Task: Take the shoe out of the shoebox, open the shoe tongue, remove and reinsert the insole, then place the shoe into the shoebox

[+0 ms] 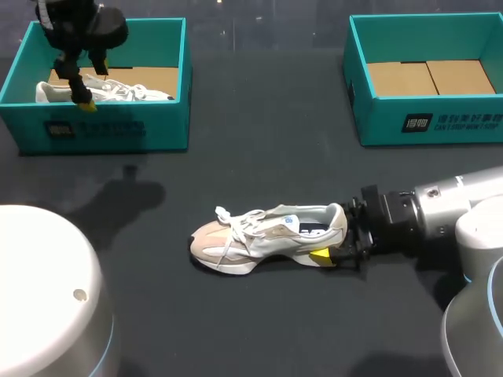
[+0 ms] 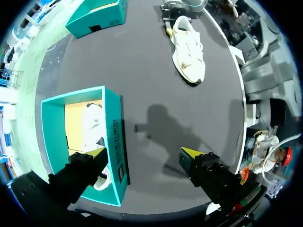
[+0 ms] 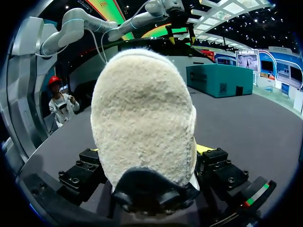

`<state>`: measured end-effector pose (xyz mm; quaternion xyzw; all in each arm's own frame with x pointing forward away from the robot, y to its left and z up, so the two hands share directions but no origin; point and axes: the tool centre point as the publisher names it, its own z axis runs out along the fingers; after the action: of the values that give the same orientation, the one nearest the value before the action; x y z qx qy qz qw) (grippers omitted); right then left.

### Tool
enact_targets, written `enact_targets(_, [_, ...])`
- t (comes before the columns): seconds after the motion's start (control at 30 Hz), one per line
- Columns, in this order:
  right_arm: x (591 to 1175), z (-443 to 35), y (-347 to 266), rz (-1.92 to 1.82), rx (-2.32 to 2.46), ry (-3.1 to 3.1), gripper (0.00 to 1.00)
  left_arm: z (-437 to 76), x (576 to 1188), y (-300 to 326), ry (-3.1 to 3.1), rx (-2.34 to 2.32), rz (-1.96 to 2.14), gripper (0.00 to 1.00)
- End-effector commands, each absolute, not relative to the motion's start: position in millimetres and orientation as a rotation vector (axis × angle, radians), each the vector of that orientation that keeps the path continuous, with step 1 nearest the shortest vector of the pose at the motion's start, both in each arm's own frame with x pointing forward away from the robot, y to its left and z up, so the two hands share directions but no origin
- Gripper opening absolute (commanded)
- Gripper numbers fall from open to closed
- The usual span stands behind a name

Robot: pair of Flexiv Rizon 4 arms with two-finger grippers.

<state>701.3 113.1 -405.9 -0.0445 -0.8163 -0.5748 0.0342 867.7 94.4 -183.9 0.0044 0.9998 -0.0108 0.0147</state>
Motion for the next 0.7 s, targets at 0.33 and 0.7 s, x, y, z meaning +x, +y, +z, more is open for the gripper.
enact_targets(0.33, [701.1,-407.0,115.2,-1.763,-0.137,-2.513,0.00,-197.1,820.8,53.6,2.449,-1.466,0.030,1.00])
enact_targets(0.7, [701.1,-407.0,115.2,-1.763,-0.137,-2.513,0.00,-195.7,817.3,52.4,2.444,-1.537,0.005,1.00])
